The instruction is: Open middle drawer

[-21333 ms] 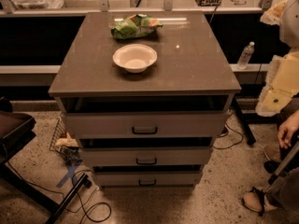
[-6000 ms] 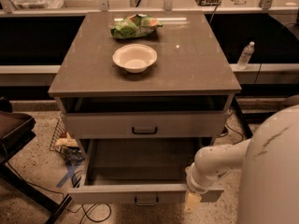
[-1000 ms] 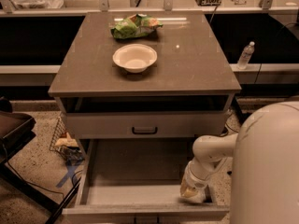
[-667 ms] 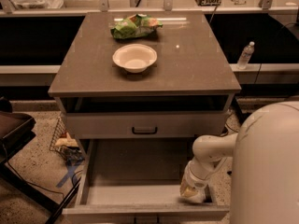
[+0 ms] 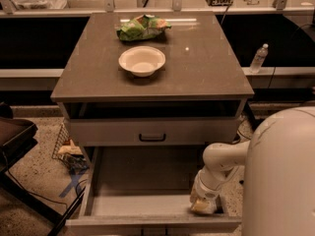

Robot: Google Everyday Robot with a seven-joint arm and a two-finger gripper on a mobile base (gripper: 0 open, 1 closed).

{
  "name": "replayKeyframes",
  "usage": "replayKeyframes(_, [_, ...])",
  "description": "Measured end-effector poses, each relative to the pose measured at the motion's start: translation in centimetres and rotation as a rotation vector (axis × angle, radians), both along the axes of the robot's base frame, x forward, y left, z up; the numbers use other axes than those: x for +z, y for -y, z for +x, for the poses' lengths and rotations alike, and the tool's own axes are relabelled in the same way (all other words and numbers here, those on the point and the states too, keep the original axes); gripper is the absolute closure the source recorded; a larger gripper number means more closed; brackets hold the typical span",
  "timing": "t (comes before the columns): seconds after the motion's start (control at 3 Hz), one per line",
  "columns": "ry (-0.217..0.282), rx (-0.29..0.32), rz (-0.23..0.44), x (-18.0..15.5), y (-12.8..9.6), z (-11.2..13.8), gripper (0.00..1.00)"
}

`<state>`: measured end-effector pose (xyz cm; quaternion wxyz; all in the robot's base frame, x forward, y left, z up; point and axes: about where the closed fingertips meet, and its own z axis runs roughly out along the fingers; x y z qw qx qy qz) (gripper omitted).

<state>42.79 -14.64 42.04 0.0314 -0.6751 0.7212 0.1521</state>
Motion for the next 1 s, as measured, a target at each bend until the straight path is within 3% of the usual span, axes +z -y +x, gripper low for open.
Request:
replayKeyframes(0.33, [-0.002,0.001,0.0,-0.08,-0.02,-0.1,0.06])
replayKeyframes(0.67, [-0.004,0.001,0.0,-0.14,-0.04,-0.18,0.0])
replayKeyframes(1.0, [-0.004,0.002,0.0,-0.14,-0.04,-0.18,0.0])
